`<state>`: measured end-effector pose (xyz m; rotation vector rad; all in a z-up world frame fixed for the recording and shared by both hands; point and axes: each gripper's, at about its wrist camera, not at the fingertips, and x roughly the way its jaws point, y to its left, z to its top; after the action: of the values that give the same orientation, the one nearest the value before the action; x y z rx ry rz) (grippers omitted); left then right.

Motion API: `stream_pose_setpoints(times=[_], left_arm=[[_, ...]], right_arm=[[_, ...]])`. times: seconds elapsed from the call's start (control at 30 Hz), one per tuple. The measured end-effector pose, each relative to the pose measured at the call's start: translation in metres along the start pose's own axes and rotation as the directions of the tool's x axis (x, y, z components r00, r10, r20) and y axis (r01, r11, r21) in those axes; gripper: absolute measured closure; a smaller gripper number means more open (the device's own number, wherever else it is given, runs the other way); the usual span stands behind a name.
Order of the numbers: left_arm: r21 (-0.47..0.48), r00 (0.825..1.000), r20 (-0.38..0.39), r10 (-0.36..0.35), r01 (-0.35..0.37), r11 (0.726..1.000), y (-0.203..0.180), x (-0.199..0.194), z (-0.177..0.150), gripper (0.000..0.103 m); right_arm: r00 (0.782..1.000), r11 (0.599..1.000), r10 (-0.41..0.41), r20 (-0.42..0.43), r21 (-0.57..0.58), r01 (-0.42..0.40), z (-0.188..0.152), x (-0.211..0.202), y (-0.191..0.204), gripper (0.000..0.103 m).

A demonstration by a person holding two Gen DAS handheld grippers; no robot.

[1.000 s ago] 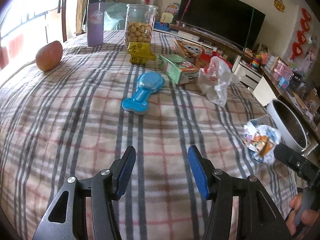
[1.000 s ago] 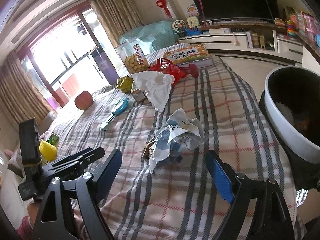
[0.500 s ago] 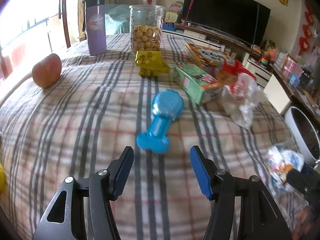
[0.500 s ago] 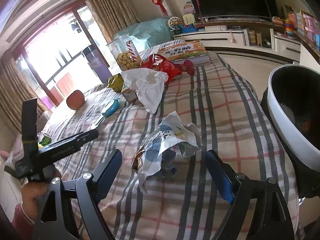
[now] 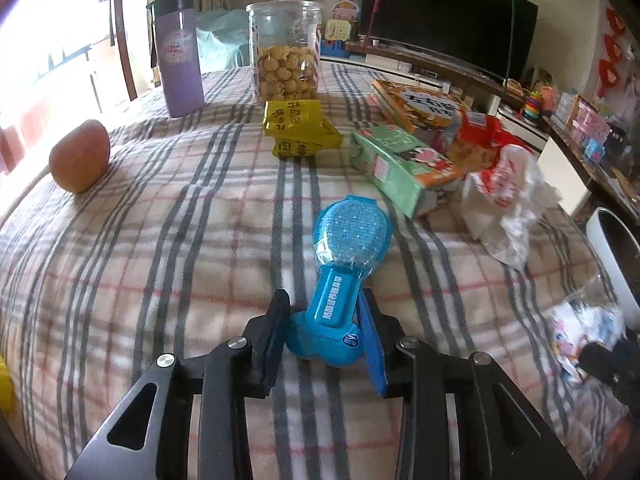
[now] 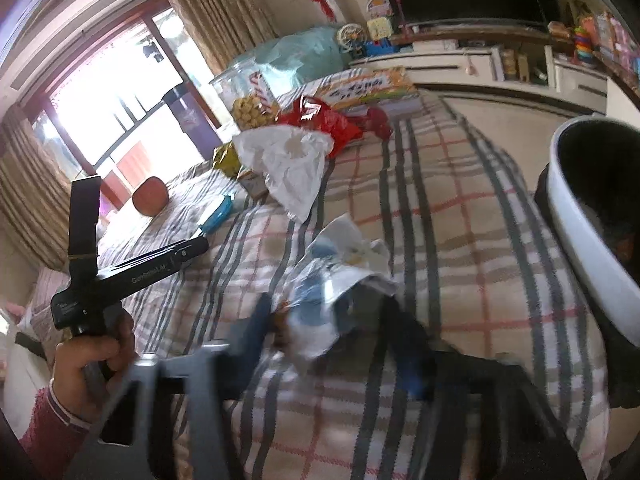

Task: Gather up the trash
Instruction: 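Grasp the blue plastic brush with the left tool while the right tool grasps the crumpled wrapper, then carry the blue brush and crumpled wrapper with both tools over the bin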

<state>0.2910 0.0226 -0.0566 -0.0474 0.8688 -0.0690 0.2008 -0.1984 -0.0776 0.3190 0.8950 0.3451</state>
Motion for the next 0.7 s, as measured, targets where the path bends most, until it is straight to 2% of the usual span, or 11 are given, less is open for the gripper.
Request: stream_pose_setpoints(times=[0.03,0.17,0.5,0.7], left_arm=[[0.001,1.0,0.005,-0.004,0.004,1.0,-0.002,-0.006,-0.004,0.07],[-0.009,0.999,0.006,-0.044,0.044,0.999,-0.01,-0.025,-0.021,0.07],[-0.035,0.992,0.005,-0.128,0.128,0.991,-0.034,-0.063,-0.055,0.071],[0.008,0.986,0.004,-0.164,0.164,0.986,-0.059,-0.076,-0.062,0.071]], right_arm=[[1.0,1.0,0.004,0.004,-0.006,-0.004,-0.001,-0.002,0.001,0.068],[1.0,1.0,0.012,0.014,-0.013,-0.011,-0.003,-0.009,0.002,0.074],[0.997,0.999,0.03,0.066,-0.026,-0.028,-0.005,-0.042,-0.006,0.075],[0.996,1.0,0.014,0.088,-0.025,-0.012,-0.004,-0.058,-0.017,0.075]])
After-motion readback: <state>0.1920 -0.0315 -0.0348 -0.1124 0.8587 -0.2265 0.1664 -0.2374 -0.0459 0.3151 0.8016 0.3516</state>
